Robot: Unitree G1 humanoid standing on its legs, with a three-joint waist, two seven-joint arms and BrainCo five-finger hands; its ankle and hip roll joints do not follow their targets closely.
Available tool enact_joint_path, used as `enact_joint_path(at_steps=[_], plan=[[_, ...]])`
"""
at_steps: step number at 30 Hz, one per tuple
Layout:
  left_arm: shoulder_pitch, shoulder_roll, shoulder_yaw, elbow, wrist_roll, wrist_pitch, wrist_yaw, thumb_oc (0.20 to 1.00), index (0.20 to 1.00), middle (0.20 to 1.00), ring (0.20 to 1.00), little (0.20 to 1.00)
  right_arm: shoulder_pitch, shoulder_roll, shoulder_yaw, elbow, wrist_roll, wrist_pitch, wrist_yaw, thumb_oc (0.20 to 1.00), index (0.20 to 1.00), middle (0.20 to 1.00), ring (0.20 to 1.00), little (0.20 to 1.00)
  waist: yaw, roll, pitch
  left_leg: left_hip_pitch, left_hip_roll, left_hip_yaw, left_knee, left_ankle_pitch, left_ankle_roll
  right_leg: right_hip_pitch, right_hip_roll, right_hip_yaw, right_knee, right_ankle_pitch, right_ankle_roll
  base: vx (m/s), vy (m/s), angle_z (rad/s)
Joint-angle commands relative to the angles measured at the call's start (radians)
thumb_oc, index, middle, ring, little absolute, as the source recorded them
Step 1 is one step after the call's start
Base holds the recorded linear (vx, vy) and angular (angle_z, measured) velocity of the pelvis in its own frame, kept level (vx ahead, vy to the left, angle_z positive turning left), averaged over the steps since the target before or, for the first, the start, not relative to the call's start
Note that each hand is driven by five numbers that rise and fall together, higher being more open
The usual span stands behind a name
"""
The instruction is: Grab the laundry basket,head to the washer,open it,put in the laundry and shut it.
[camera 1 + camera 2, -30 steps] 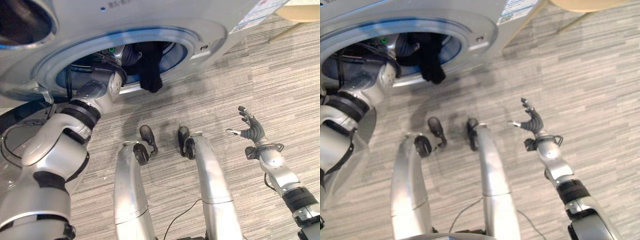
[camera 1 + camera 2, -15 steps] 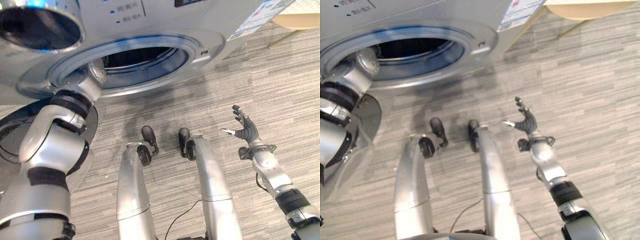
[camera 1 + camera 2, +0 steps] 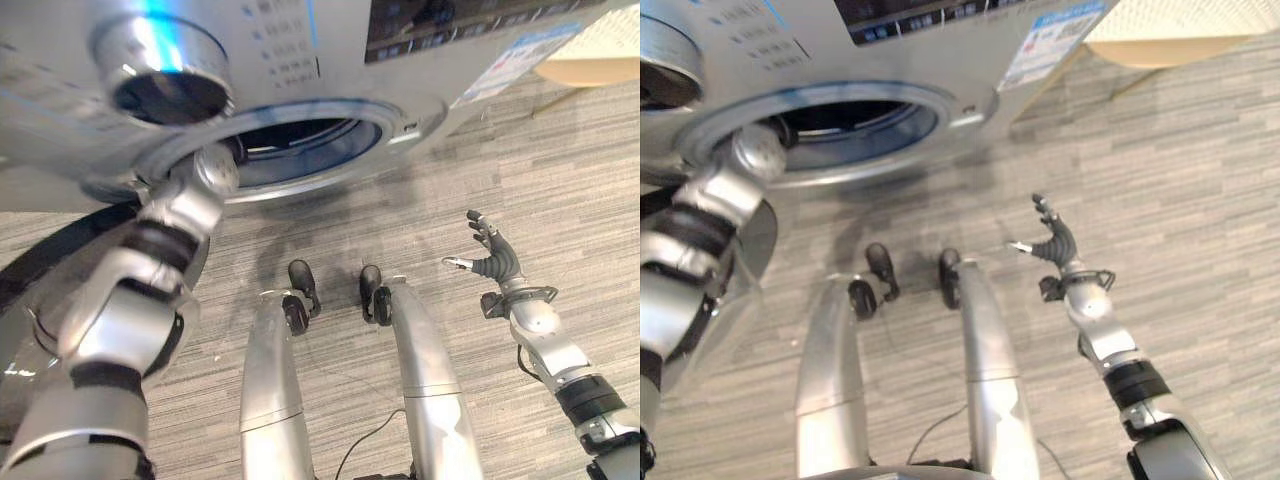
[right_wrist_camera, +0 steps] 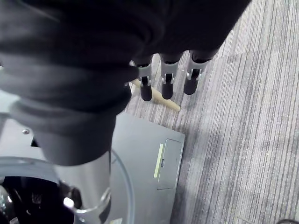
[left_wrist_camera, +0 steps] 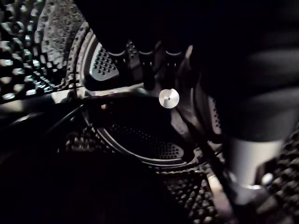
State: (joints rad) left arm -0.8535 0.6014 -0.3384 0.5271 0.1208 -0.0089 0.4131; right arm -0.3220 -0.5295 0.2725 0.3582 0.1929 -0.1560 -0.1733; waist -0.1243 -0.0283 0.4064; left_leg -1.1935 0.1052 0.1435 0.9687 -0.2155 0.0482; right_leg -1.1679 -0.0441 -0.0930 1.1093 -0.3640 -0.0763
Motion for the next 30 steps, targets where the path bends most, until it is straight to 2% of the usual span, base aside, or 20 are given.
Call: enact_joint_path(at_steps=[1, 4, 8, 9, 11, 12, 13, 15, 16, 19, 21, 22, 25, 27, 28, 30], plan=[[0.140, -0.049, 0.003, 0.017, -0.147, -0.087, -0.037, 1.000, 1.000, 1.000, 1.000, 1.000, 0.116, 0.021, -0.023, -0.036, -0.073, -0.007, -0.014, 1.000, 1.000, 1.000, 1.000, 1.000, 0.031, 0.018, -0.112, 0.132, 0.015, -0.103, -0.056, -0.080, -0.039, 0.119, -0.032, 0.005, -0.164, 0.020, 0.087, -0.01, 0.020, 0.23], [0.387, -0.135, 0.076, -0.070, -0.228, -0.117, -0.120, 1.000, 1.000, 1.000, 1.000, 1.000, 0.148, 0.049, -0.039, 0.035, -0.132, 0.011, -0.019, 1.000, 1.000, 1.000, 1.000, 1.000, 0.056, 0.014, -0.119, 0.292, -0.008, -0.096, -0.202, -0.042, -0.041, 0.271, -0.041, -0.008, -0.288, 0.051, 0.089, 0.00, 0.016, 0.17], [0.619, -0.192, 0.119, -0.108, -0.310, -0.135, -0.204, 1.000, 1.000, 1.000, 1.000, 1.000, 0.212, 0.082, -0.072, 0.112, -0.154, 0.020, -0.010, 1.000, 1.000, 1.000, 1.000, 1.000, 0.079, 0.015, -0.122, 0.491, -0.043, -0.095, -0.401, 0.024, -0.048, 0.478, -0.052, -0.039, -0.467, 0.106, 0.107, 0.04, 0.007, 0.32], [0.692, -0.201, 0.125, -0.097, -0.322, -0.134, -0.242, 1.000, 1.000, 1.000, 1.000, 1.000, 0.233, 0.089, -0.086, 0.156, -0.163, 0.025, 0.001, 1.000, 1.000, 1.000, 1.000, 1.000, 0.087, 0.016, -0.131, 0.575, -0.058, -0.096, -0.485, 0.049, -0.050, 0.568, -0.055, -0.050, -0.557, 0.131, 0.117, 0.06, 0.012, 0.38], [0.693, -0.201, 0.125, -0.097, -0.322, -0.134, -0.242, 1.000, 1.000, 1.000, 1.000, 1.000, 0.233, 0.089, -0.085, 0.156, -0.163, 0.025, 0.001, 1.000, 1.000, 1.000, 1.000, 1.000, 0.086, 0.016, -0.129, 0.579, -0.058, -0.096, -0.488, 0.050, -0.050, 0.572, -0.055, -0.051, -0.559, 0.132, 0.117, 0.01, 0.019, 0.34], [0.754, -0.212, 0.140, -0.065, -0.347, -0.127, -0.267, 1.000, 1.000, 1.000, 1.000, 1.000, 0.252, 0.103, -0.095, 0.202, -0.161, 0.029, 0.010, 1.000, 1.000, 1.000, 1.000, 1.000, 0.091, 0.018, -0.137, 0.670, -0.073, -0.096, -0.603, 0.113, -0.052, 0.665, -0.057, -0.075, -0.661, 0.187, 0.124, 0.00, 0.037, 0.13], [0.782, -0.210, 0.146, -0.053, -0.333, -0.126, -0.279, 1.000, 1.000, 1.000, 1.000, 1.000, 0.260, 0.107, -0.099, 0.218, -0.165, 0.030, 0.014, 1.000, 1.000, 1.000, 1.000, 1.000, 0.093, 0.018, -0.142, 0.708, -0.077, -0.094, -0.637, 0.125, -0.054, 0.700, -0.057, -0.079, -0.691, 0.198, 0.128, 0.03, 0.056, 0.07], [0.806, -0.211, 0.151, -0.039, -0.321, -0.122, -0.292, 1.000, 1.000, 1.000, 1.000, 1.000, 0.269, 0.113, -0.101, 0.236, -0.172, 0.031, 0.021, 1.000, 1.000, 1.000, 1.000, 1.000, 0.095, 0.019, -0.146, 0.760, -0.085, -0.094, -0.684, 0.135, -0.056, 0.751, -0.056, -0.082, -0.733, 0.210, 0.134, 0.08, 0.052, 0.09], [0.838, -0.229, 0.155, 0.017, -0.302, -0.113, -0.299, 1.000, 1.000, 1.000, 1.000, 1.000, 0.279, 0.131, -0.103, 0.296, -0.174, 0.034, 0.027, 1.000, 1.000, 1.000, 1.000, 1.000, 0.095, 0.017, -0.164, 0.849, -0.091, -0.089, -0.761, 0.154, -0.062, 0.839, -0.056, -0.087, -0.816, 0.240, 0.148, 0.12, 0.070, 0.09], [0.882, -0.235, 0.164, 0.059, -0.263, -0.107, -0.315, 1.000, 1.000, 1.000, 1.000, 1.000, 0.295, 0.138, -0.111, 0.340, -0.187, 0.040, 0.039, 1.000, 1.000, 1.000, 1.000, 1.000, 0.097, 0.012, -0.194, 0.961, -0.101, -0.081, -0.855, 0.168, -0.060, 0.952, -0.054, -0.076, -0.930, 0.276, 0.166, 0.16, 0.111, -0.04], [0.899, -0.238, 0.165, 0.062, -0.254, -0.105, -0.319, 1.000, 1.000, 1.000, 1.000, 1.000, 0.304, 0.141, -0.115, 0.356, -0.193, 0.042, 0.042, 1.000, 1.000, 1.000, 1.000, 1.000, 0.099, 0.012, -0.208, 0.990, -0.104, -0.079, -0.888, 0.173, -0.057, 0.979, -0.053, -0.073, -0.965, 0.291, 0.174, 0.12, 0.119, -0.06], [0.909, -0.247, 0.171, 0.092, -0.238, -0.104, -0.317, 1.000, 1.000, 1.000, 1.000, 1.000, 0.304, 0.149, -0.116, 0.401, -0.200, 0.047, 0.041, 1.000, 1.000, 1.000, 1.000, 1.000, 0.098, 0.012, -0.238, 1.044, -0.113, -0.069, -0.950, 0.183, -0.054, 1.019, -0.059, -0.067, -1.018, 0.316, 0.193, 0.10, 0.109, -0.05], [0.912, -0.248, 0.177, 0.112, -0.230, -0.106, -0.310, 1.000, 1.000, 1.000, 1.000, 1.000, 0.301, 0.161, -0.106, 0.448, -0.215, 0.061, 0.044, 1.000, 1.000, 1.000, 1.000, 1.000, 0.102, 0.019, -0.231, 1.091, -0.116, -0.058, -1.010, 0.212, -0.045, 1.005, -0.061, -0.053, -0.984, 0.338, 0.214, 0.00, 0.170, -0.19], [0.884, -0.242, 0.174, 0.133, -0.228, -0.104, -0.300, 1.000, 1.000, 1.000, 1.000, 1.000, 0.281, 0.173, -0.094, 0.483, -0.215, 0.066, 0.040, 1.000, 1.000, 1.000, 1.000, 1.000, 0.107, 0.028, -0.212, 1.077, -0.099, -0.053, -1.004, 0.233, -0.038, 0.970, -0.044, -0.038, -0.887, 0.300, 0.219, -0.25, 0.094, -0.37], [0.872, -0.235, 0.173, 0.131, -0.226, -0.103, -0.296, 1.000, 1.000, 1.000, 1.000, 1.000, 0.281, 0.179, -0.090, 0.483, -0.208, 0.064, 0.042, 1.000, 1.000, 1.000, 1.000, 1.000, 0.110, 0.036, -0.203, 1.058, -0.088, -0.049, -0.988, 0.246, -0.033, 0.963, -0.027, -0.035, -0.768, 0.257, 0.215, -0.27, 0.056, -0.25], [0.865, -0.228, 0.167, 0.127, -0.214, -0.102, -0.293, 1.000, 1.000, 1.000, 1.000, 1.000, 0.288, 0.189, -0.083, 0.488, -0.203, 0.059, 0.043, 1.000, 1.000, 1.000, 1.000, 1.000, 0.117, 0.033, -0.206, 1.050, -0.089, -0.046, -0.981, 0.261, -0.030, 1.016, 0.004, -0.026, -0.681, 0.216, 0.206, -0.23, 0.001, -0.05]])
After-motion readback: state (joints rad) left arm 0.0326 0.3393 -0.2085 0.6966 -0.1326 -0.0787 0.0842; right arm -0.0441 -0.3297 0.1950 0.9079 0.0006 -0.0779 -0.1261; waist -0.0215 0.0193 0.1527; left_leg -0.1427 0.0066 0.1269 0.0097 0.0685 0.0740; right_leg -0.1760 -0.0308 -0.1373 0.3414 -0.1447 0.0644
